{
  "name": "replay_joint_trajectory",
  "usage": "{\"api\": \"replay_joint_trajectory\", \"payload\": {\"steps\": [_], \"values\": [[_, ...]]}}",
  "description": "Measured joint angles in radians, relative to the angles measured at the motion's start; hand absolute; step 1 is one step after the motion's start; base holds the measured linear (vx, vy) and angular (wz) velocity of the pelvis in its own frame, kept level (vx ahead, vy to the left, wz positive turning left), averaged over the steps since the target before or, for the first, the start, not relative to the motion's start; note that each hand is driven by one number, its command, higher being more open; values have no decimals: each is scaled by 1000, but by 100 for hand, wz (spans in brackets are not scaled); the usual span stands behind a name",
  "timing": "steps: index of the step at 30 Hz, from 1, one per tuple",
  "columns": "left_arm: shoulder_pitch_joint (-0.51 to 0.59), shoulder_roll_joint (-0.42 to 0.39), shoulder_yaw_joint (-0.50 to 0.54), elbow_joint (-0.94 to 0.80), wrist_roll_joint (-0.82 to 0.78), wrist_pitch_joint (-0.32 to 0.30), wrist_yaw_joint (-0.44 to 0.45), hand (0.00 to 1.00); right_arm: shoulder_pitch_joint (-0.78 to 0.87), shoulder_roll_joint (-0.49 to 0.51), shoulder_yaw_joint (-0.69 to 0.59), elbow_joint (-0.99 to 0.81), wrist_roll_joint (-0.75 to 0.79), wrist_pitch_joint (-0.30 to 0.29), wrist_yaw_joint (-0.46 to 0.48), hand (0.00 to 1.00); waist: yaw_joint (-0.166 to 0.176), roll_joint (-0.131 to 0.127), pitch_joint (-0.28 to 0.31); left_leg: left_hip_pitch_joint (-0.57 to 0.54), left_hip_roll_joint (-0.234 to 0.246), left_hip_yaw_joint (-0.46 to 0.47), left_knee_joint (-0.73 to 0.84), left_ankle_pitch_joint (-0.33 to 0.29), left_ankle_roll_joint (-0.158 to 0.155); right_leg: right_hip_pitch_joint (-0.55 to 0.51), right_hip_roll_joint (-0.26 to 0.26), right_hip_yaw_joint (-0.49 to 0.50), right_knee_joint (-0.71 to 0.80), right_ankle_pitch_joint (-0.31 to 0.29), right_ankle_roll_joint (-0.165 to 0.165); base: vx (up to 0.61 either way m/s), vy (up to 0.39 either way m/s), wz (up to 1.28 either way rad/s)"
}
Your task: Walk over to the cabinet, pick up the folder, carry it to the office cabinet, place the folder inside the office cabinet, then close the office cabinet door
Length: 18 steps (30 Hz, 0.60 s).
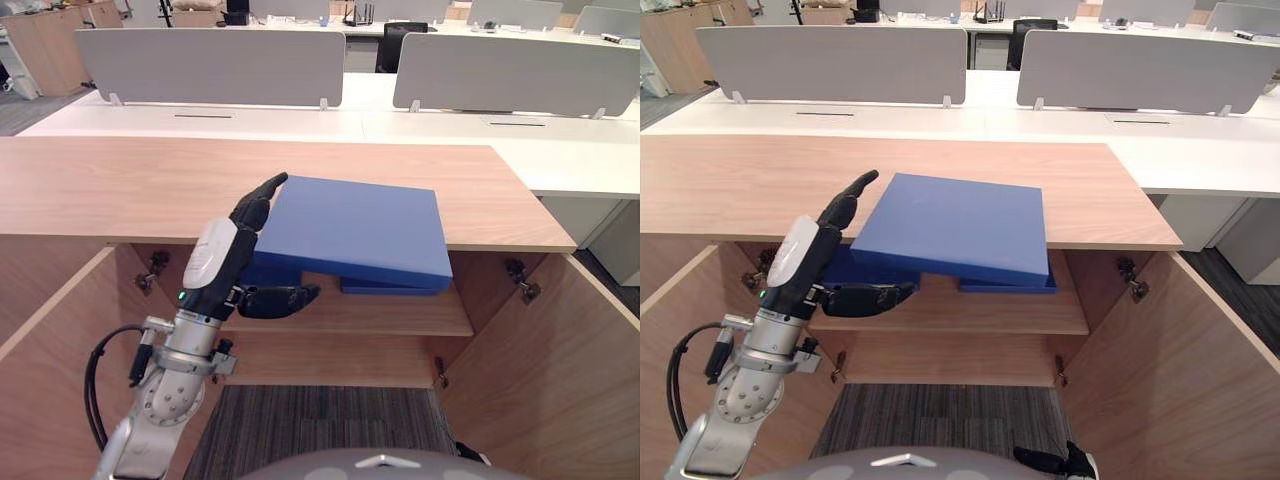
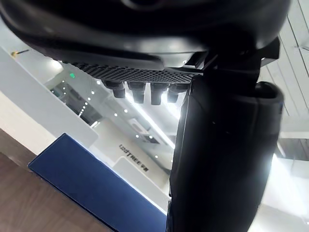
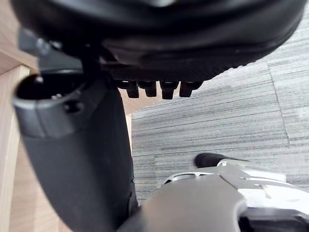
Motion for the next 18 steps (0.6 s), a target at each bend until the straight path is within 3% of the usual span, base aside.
{"api": "replay_joint_trajectory", "payload": {"steps": [9, 18], "values": [[-75, 0, -137, 1, 120, -4, 0, 100, -3, -7, -1, 2, 17, -1, -13, 100, -7, 9, -6, -4, 3, 14, 14, -9, -1, -19, 0, 17, 25, -11, -2, -18, 5, -5], [-112, 9, -178, 80, 304, 2, 56, 100, -13, -12, -7, 8, 20, 3, -20, 100, -18, 16, -11, -6, 2, 21, 7, -12, -1, -26, 1, 20, 19, -10, -2, -3, 5, -3]]}}
